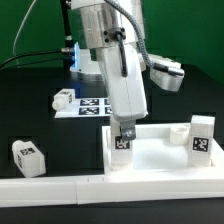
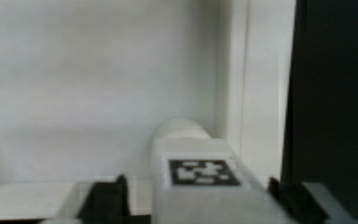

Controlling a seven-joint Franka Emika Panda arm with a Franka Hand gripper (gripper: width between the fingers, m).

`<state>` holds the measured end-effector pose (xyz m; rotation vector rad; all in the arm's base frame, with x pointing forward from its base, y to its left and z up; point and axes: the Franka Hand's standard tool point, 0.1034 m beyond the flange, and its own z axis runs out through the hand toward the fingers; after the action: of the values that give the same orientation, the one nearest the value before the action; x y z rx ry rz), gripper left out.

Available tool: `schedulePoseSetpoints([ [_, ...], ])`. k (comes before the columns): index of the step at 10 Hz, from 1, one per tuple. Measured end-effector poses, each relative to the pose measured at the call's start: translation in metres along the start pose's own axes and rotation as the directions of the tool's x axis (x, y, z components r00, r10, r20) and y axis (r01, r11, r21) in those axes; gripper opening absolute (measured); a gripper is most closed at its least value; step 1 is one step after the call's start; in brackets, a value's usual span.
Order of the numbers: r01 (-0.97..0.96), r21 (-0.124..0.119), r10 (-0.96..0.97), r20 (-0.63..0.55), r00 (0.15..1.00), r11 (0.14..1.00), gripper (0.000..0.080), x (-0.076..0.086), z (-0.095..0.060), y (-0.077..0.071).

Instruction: Assemble square table

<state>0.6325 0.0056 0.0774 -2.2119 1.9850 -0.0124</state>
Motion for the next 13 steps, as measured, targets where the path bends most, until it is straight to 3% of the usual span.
schedulePoseSetpoints([
  [1,0.168,0.001,-0.168,0.0,0.986,0.986,0.0538,0.0013,-0.0012,-0.0003],
  [2,0.348,0.007,-0.348,-0.002,0.937,0.937,0.0625,0.0028,-0.0047,-0.002],
  [4,0.66,0.011,-0.66,-0.006,0.751,0.751,0.0646,0.0079,-0.0085,-0.003],
  [6,0.729,0.007,-0.729,-0.007,0.684,0.684,0.0648,0.0088,-0.0076,-0.0023],
  [7,0.803,0.0,-0.803,-0.009,0.596,0.596,0.0648,0.0097,-0.0071,-0.0019],
  [8,0.916,-0.02,-0.916,-0.006,0.402,0.402,0.0648,0.0105,-0.0048,-0.0026],
  [9,0.941,-0.025,-0.941,-0.001,0.337,0.337,0.0648,0.0097,-0.0017,-0.0023],
  [10,0.904,-0.022,-0.904,-0.004,0.428,0.428,0.0648,0.0099,-0.0021,-0.0025],
  [11,0.908,-0.024,-0.908,-0.004,0.419,0.419,0.0545,0.0107,-0.002,-0.0022],
  [12,0.884,-0.023,-0.885,-0.005,0.466,0.466,0.0545,0.0105,-0.0018,-0.0021],
  [13,0.852,-0.022,-0.853,-0.006,0.522,0.522,0.0363,0.0104,-0.0018,-0.0021],
])
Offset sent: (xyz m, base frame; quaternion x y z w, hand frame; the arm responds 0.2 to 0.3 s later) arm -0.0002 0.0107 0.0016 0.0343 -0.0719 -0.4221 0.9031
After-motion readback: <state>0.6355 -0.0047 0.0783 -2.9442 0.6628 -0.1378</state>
